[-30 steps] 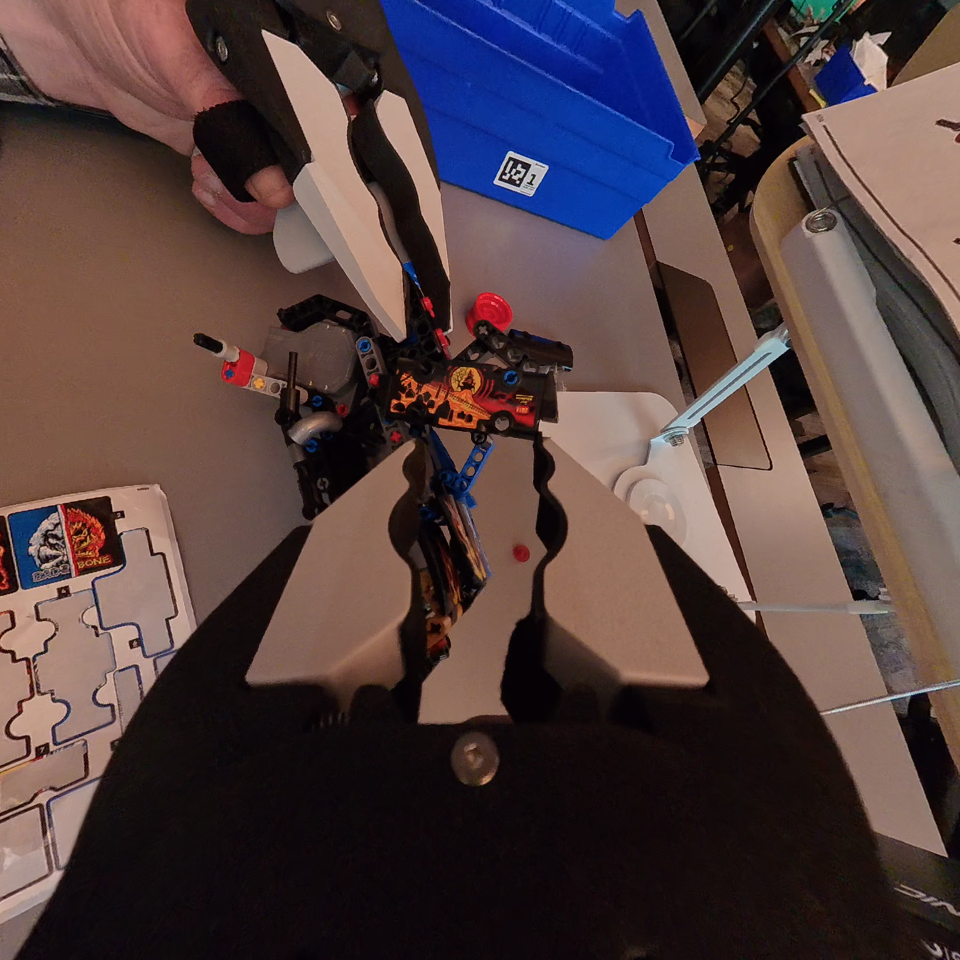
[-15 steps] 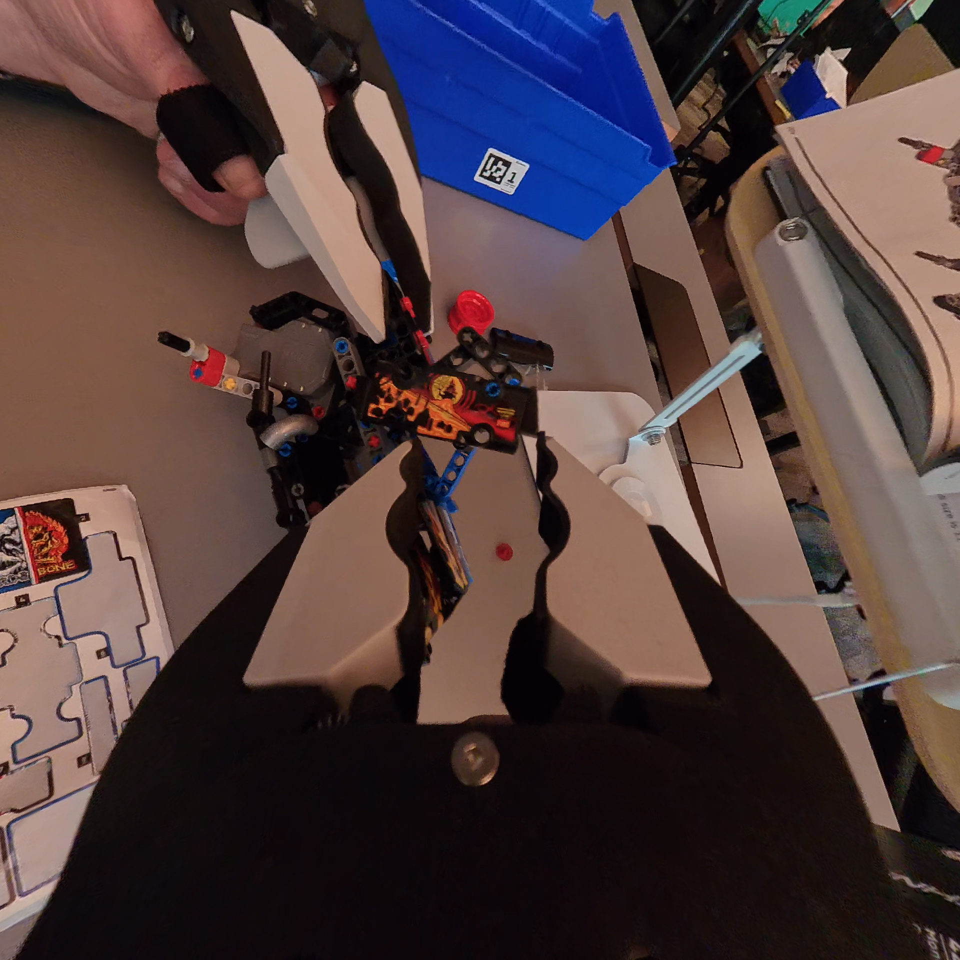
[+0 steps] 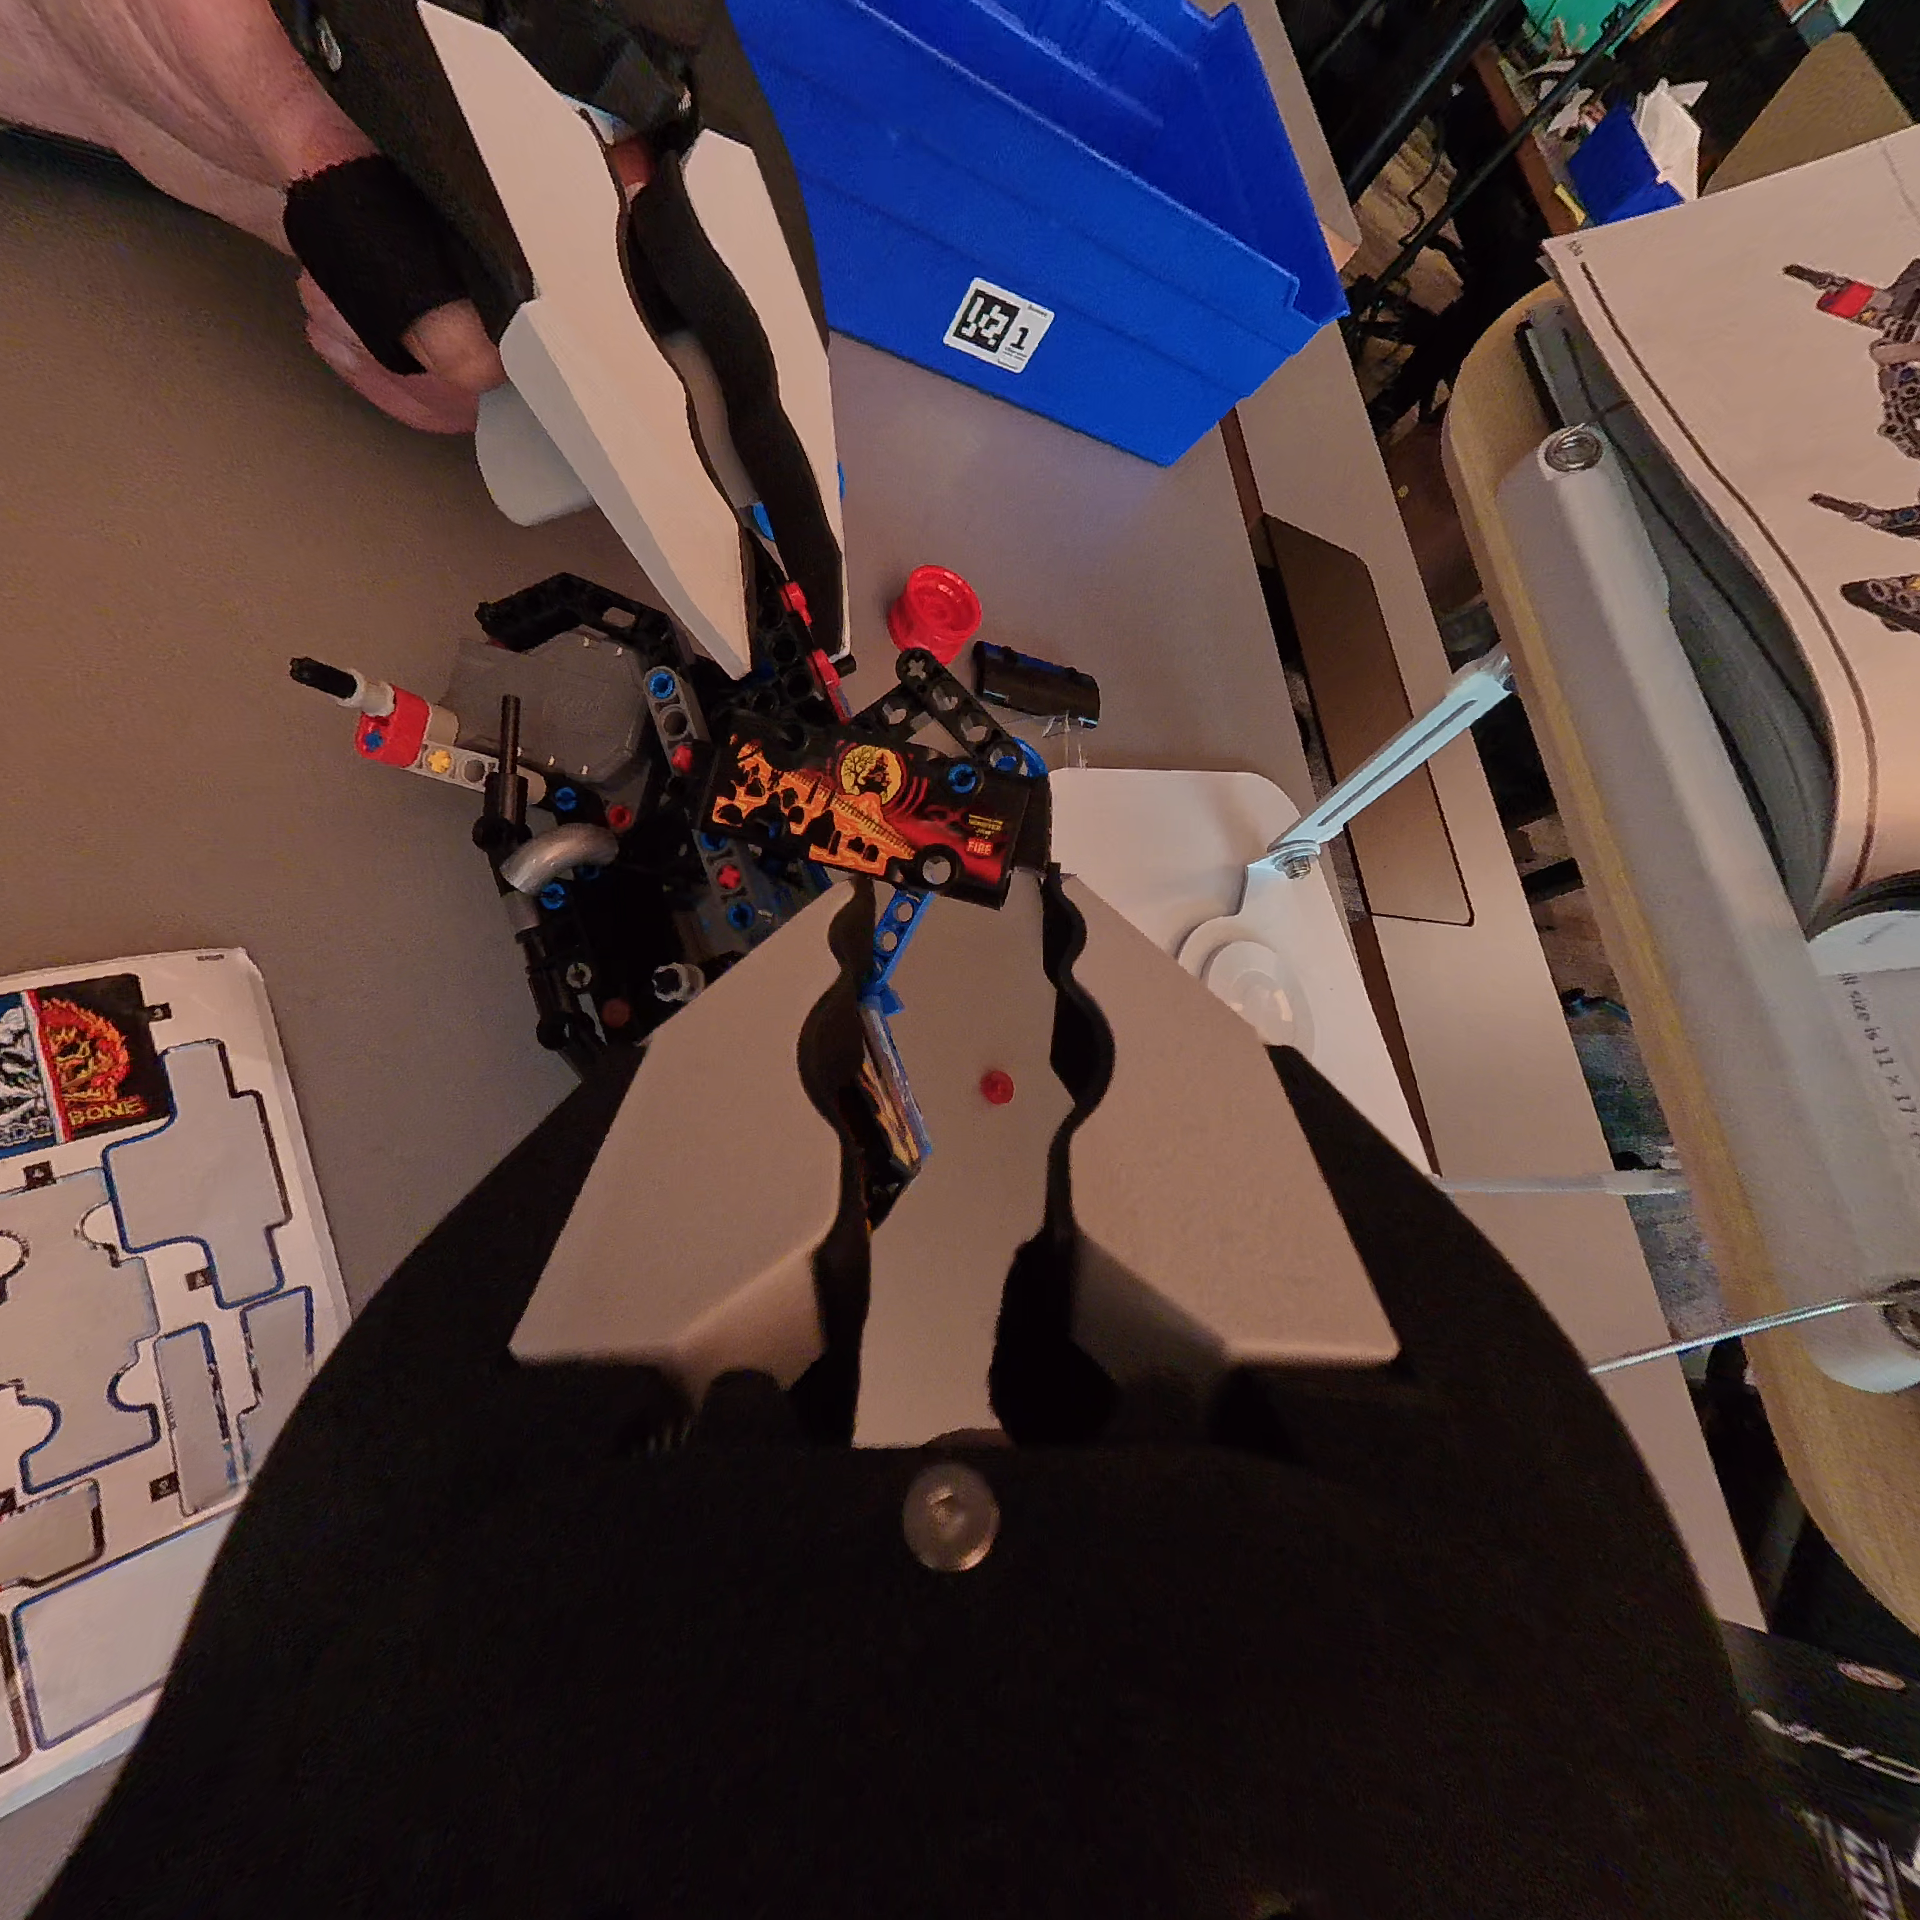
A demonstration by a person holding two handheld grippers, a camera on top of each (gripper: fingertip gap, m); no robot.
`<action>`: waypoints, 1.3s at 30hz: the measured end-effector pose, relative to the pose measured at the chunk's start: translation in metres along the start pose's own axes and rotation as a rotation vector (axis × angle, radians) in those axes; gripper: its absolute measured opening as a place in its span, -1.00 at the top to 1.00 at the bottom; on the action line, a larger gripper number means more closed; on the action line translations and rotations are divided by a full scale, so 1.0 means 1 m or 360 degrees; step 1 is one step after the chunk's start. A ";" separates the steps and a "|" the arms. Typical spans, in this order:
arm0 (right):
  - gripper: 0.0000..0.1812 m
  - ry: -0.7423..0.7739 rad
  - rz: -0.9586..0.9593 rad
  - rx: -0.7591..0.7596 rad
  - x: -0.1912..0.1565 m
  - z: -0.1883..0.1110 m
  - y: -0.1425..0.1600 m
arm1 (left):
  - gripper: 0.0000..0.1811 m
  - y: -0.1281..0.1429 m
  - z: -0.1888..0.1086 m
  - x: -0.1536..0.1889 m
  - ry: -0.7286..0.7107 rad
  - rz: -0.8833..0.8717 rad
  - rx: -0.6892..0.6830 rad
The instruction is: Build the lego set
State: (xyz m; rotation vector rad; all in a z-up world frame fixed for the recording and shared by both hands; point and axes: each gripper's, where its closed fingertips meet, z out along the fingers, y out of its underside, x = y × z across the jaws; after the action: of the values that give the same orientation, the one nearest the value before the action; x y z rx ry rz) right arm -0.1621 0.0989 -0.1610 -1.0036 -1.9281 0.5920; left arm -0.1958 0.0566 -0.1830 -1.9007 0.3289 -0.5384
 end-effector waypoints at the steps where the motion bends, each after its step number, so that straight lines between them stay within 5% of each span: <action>1: 0.69 0.0006 -0.0013 -0.0010 0.001 0.000 0.001 | 0.72 0.000 0.000 0.000 0.0002 0.0000 0.0001; 32: 0.86 -0.0035 -0.0121 -0.0100 0.001 -0.008 0.011 | 0.73 0.000 0.002 0.000 0.0001 0.0005 0.0010; 39: 0.74 0.0041 -0.0162 -0.0049 0.006 -0.009 0.005 | 0.75 0.003 0.003 -0.002 -0.0018 0.0007 -0.0011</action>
State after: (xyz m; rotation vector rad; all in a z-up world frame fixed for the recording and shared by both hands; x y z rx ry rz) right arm -0.1539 0.1065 -0.1566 -0.9217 -1.9580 0.4907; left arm -0.1957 0.0587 -0.1866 -1.9084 0.3274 -0.5240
